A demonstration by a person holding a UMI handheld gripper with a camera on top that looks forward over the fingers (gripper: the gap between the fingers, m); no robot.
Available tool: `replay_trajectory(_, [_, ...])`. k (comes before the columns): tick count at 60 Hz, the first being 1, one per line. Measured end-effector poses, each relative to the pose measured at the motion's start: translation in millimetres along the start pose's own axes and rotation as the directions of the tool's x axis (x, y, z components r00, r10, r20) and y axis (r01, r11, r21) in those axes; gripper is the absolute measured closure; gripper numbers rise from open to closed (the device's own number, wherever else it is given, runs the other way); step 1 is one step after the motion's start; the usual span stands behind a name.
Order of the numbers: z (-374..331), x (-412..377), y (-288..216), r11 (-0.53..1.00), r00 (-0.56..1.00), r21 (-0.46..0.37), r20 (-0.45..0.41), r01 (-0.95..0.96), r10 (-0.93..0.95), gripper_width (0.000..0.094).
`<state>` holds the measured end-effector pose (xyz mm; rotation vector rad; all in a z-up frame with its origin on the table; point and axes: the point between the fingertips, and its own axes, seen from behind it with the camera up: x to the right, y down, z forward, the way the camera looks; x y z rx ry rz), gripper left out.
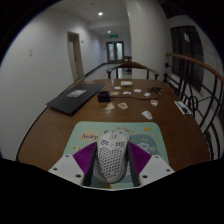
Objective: Arrange mouse
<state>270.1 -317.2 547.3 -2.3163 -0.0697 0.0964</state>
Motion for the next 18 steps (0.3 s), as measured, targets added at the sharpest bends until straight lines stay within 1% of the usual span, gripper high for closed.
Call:
replay_trajectory(2, [0.2, -2.9, -3.6, 1.000, 1.000, -0.018, 0.013, 0.005, -0.005, 0.0301])
replay_trajectory(3, [-4.4, -4.9, -10.6, 1.000, 1.000, -0.027, 0.018, 0.006, -0.005, 0.0224])
replay_trajectory(6, [-20.2, -9.9, -35.8, 1.000, 1.000, -0.030, 0.025, 0.001, 0.000, 0.0061])
replay_trajectory(12, [-63.6, -16.4, -97.3, 1.000, 0.999, 0.018, 0.045, 0.017, -0.018, 0.0089])
replay_trajectory(14, [-79.7, -20.6, -115.6, 1.000, 0.998, 0.023, 0.053, 0.015, -0.016, 0.0086])
replay_trajectory(15, [-81.2, -19.2, -115.0, 1.000, 0.998, 0.025, 0.057, 0.010, -0.012, 0.0088])
replay_trajectory(18, [-103.1, -22.0, -143.0, 0.999, 0.997, 0.041, 0.071, 0.006, -0.009, 0.0081])
